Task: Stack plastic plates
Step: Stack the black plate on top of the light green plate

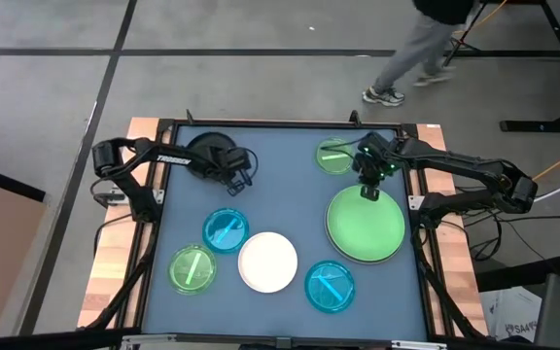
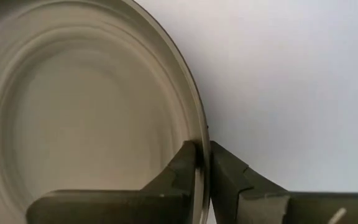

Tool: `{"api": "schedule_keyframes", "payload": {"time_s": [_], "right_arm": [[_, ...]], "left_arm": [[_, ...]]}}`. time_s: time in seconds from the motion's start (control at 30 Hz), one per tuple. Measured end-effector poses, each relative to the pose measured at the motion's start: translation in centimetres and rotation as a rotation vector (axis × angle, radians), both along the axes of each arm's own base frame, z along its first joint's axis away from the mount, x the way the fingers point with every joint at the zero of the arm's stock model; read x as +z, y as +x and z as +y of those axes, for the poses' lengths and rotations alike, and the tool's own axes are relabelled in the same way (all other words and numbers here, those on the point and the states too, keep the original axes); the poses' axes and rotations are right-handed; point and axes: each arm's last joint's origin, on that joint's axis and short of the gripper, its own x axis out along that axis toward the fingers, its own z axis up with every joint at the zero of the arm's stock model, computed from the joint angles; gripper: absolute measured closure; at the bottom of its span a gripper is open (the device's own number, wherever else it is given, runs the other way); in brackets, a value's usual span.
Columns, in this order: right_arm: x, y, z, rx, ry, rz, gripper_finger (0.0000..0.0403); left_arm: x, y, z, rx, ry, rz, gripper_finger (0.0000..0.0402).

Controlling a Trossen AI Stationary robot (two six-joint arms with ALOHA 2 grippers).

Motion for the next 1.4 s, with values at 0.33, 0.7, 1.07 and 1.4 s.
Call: {"api": "schedule_keyframes", "payload": {"time_s": [0.33,0.7,1.07,1.4], "right_arm": [[1.0,1.7,-1.0,-0.157,-0.04,-0.214,0.0342],[1.9,2.6,-1.6,-0.292,-0.01,-0.371,0.0298],[3.3,3.7,-2.3,-0.516,0.108,-0.6,0.0192],[4.2,4.3,-2.5,-0.569,0.208,-0.729,0.0182]], "left_arm": [[0.2,1.8,-3.2,-0.132,0.029,-0.051,0.0381],[5.1,6.5,-5.9,-0.342,0.095,-0.198,0.0387],[7.7,8.3,-7.1,-0.4,0.135,-0.306,0.0397],[8.4,9.5,-9.3,-0.546,0.19,-0.393,0.0398]]}}
